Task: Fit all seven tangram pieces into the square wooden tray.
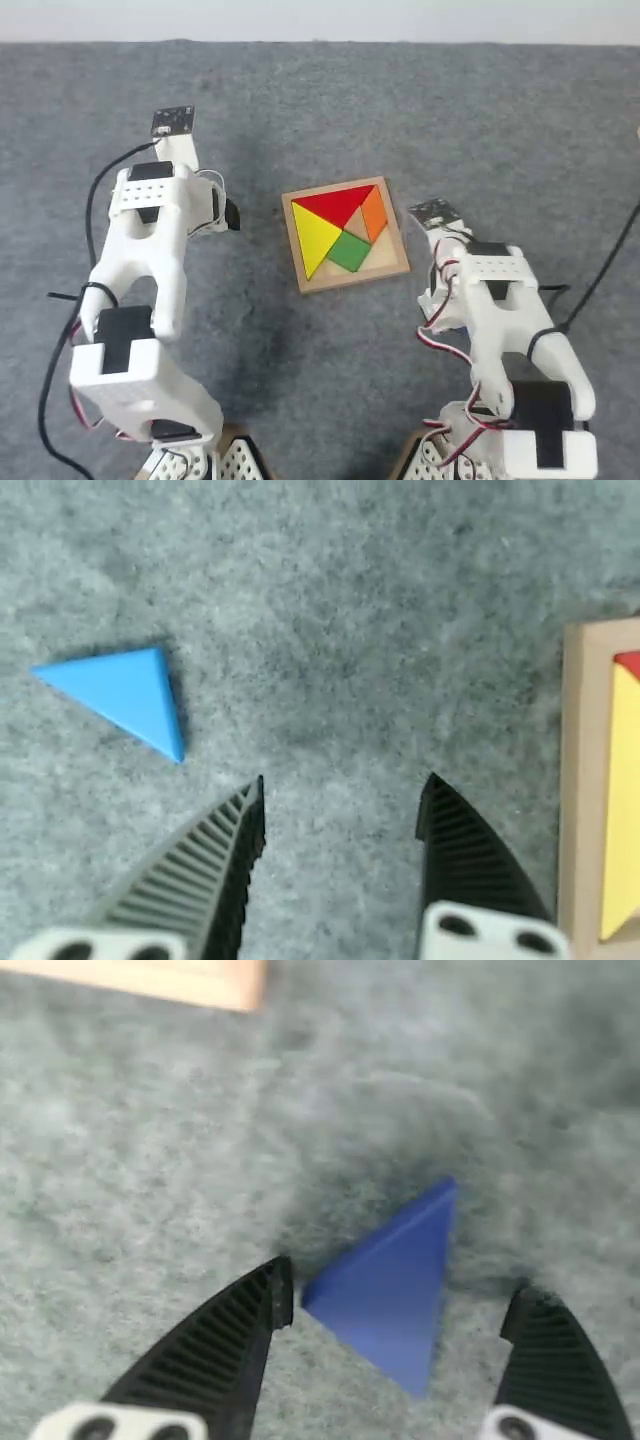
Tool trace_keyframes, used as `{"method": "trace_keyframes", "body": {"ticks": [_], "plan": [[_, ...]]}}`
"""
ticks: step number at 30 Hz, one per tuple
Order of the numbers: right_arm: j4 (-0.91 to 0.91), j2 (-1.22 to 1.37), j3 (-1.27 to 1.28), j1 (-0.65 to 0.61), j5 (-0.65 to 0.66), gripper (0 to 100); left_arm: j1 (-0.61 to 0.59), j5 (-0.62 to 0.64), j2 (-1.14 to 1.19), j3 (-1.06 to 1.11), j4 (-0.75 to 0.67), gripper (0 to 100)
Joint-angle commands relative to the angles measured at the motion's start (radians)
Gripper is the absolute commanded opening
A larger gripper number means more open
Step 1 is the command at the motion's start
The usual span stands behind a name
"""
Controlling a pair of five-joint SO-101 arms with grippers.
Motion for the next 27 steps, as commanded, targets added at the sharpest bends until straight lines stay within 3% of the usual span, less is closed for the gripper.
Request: {"method": "trace_keyframes", "body": {"ticks": [1, 4, 14, 22, 27], "plan": [[-0.024, -0.004, -0.005, 0.036, 0.014, 22.6, -0.008, 0.002, -0.017, -0.005, -0.017, 25], [-0.038, -0.004, -0.005, 0.033, 0.014, 13.4, -0.008, 0.002, -0.017, -0.004, -0.017, 25], [-0.044, -0.015, -0.012, 0.033, 0.055, 10.0, -0.008, 0.002, -0.017, -0.004, -0.017, 25], [0.070, -0.016, -0.233, 0.030, 0.420, 9.4, -0.008, 0.002, -0.009, -0.004, -0.018, 25], [0.153, -0.008, -0.457, -0.041, 0.795, 9.0, -0.008, 0.002, -0.008, -0.002, -0.018, 25]]}}
